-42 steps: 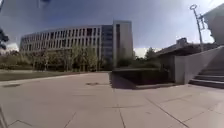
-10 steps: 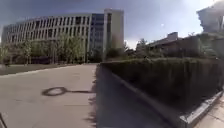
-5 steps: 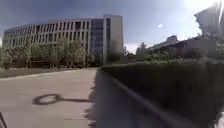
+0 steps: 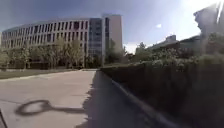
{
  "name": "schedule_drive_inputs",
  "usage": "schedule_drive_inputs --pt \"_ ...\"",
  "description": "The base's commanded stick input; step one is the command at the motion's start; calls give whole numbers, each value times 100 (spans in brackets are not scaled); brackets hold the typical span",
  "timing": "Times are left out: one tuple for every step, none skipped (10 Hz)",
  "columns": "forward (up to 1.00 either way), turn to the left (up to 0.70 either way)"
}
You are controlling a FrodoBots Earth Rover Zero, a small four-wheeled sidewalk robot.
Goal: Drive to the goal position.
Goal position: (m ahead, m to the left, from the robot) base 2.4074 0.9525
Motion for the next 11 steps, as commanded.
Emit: schedule_drive_inputs --pt "85 0" --pt "85 31" --pt "85 34" --pt "85 34" --pt "85 30" --pt "85 15" --pt "85 0" --pt "85 0" --pt "85 0" --pt "85 0" --pt "85 0"
